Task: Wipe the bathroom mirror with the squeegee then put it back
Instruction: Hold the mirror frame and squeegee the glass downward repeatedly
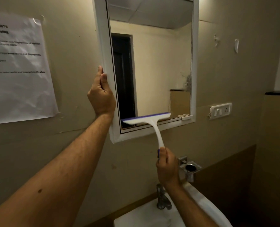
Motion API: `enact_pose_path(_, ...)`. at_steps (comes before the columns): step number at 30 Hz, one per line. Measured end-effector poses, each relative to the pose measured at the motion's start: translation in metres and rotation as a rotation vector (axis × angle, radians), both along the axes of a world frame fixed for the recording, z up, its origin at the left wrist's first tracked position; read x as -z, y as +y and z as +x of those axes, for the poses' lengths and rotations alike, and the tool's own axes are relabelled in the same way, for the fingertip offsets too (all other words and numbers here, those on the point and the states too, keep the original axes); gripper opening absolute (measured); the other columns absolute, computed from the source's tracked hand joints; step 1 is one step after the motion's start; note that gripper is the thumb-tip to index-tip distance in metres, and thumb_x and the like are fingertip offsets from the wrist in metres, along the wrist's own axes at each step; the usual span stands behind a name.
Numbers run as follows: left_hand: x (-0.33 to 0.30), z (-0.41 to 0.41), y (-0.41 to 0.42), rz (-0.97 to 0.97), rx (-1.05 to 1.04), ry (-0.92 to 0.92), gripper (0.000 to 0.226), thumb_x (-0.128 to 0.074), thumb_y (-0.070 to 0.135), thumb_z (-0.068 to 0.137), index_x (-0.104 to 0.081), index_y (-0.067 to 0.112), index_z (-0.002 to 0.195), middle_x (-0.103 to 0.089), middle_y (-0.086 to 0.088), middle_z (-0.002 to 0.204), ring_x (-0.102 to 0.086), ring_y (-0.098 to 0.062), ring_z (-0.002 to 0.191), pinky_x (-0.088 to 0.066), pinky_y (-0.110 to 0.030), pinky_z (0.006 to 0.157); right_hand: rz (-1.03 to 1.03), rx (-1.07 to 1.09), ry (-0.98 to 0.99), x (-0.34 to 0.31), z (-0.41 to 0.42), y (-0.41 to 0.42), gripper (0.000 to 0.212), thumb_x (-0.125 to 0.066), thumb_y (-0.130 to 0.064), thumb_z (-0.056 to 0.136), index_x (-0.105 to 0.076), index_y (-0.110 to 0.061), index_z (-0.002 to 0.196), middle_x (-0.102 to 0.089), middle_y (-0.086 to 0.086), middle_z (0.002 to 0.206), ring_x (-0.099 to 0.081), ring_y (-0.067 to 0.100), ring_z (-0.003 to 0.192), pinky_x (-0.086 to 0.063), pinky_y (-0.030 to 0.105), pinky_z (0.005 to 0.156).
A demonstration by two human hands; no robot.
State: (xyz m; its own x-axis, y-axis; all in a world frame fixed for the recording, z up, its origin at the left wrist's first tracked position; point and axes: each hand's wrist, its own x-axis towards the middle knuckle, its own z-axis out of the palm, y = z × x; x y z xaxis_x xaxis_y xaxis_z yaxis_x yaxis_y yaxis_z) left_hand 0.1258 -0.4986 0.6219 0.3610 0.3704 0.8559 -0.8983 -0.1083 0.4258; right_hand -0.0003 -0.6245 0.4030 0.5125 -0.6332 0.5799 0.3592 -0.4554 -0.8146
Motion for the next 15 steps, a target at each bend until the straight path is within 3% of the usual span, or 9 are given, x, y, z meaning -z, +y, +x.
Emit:
enact_pose_path(2, 0.0, -0.001, -0.002, -0.008, 0.021, -0.02, 0.034, -0.048, 0.02, 0.102, -0.059, 0.006, 0.13, -0.066, -0.006, 0.123, -0.054, 0.026, 0.082, -0.042, 0.005, 0.069, 0.01, -0.002, 0.035, 0.012, -0.004, -0.001, 0.031, -0.04, -0.032, 0.1, -0.052, -0.021, 0.074, -0.043, -0.001, 0.056, -0.041, 0.014, 0.048, -0.035, 0.035, 0.046)
enact_pose_path(4, 0.001, 0.0, -0.003, -0.01, 0.034, -0.036, 0.033, -0.048, 0.019, 0.101, -0.059, 0.004, 0.129, -0.067, -0.008, 0.121, -0.047, 0.035, 0.072, -0.033, 0.012, 0.063, 0.02, -0.021, 0.044, 0.009, -0.007, 0.0, 0.031, -0.04, -0.034, 0.101, -0.053, -0.022, 0.075, -0.043, -0.002, 0.056, -0.04, 0.012, 0.048, -0.034, 0.031, 0.046)
enact_pose_path(9, 0.002, 0.002, -0.005, -0.008, 0.07, -0.047, 0.033, -0.048, 0.017, 0.102, -0.058, 0.002, 0.13, -0.062, 0.004, 0.119, -0.045, 0.035, 0.065, -0.033, 0.011, 0.058, -0.021, -0.021, -0.017, -0.043, -0.004, 0.004, 0.032, -0.035, -0.042, 0.098, -0.052, -0.024, 0.078, -0.044, -0.003, 0.059, -0.041, 0.012, 0.05, -0.035, 0.033, 0.045)
enact_pose_path(15, 0.0, 0.003, -0.004, 0.0, 0.048, -0.054, 0.033, -0.049, 0.017, 0.101, -0.059, 0.002, 0.129, -0.065, -0.011, 0.124, -0.042, 0.04, 0.078, -0.031, 0.014, 0.066, -0.022, -0.037, -0.042, -0.041, 0.003, 0.008, 0.029, -0.037, -0.035, 0.101, -0.051, -0.025, 0.078, -0.044, -0.002, 0.06, -0.042, 0.012, 0.051, -0.035, 0.033, 0.045)
